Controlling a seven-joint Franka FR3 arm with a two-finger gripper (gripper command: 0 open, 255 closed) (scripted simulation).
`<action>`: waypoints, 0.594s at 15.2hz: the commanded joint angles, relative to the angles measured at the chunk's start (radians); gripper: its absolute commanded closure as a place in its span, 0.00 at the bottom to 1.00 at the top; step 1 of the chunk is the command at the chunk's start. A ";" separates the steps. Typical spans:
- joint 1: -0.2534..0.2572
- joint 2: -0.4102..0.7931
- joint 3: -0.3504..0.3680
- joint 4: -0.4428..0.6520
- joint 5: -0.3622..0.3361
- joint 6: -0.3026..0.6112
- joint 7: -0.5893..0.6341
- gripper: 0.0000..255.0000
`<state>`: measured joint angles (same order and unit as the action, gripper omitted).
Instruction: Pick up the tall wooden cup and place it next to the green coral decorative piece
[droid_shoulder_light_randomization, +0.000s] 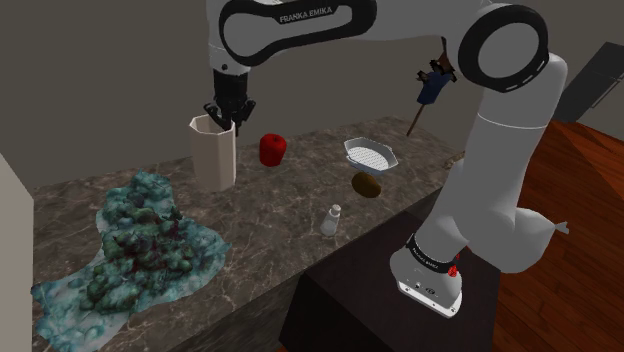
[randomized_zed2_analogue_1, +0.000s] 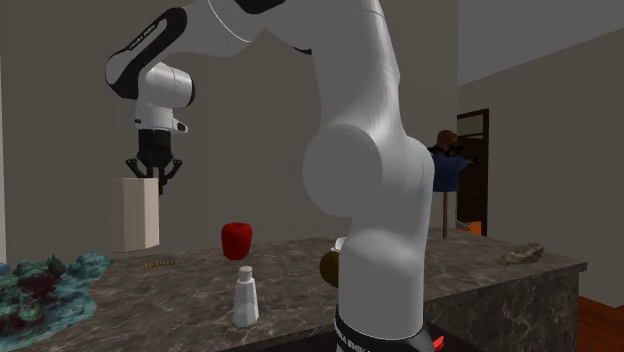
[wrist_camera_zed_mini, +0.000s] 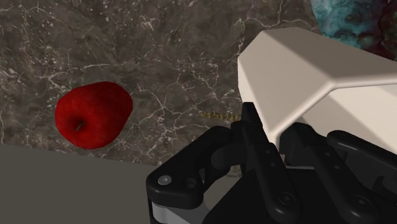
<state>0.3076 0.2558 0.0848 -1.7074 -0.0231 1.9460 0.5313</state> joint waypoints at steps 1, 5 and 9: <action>0.000 0.006 -0.001 -0.017 -0.001 0.025 0.000 1.00; 0.000 0.021 -0.001 -0.051 -0.003 0.074 0.001 1.00; 0.000 0.040 -0.002 -0.080 -0.005 0.122 0.002 1.00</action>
<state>0.3071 0.2930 0.0829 -1.7776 -0.0272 2.0534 0.5323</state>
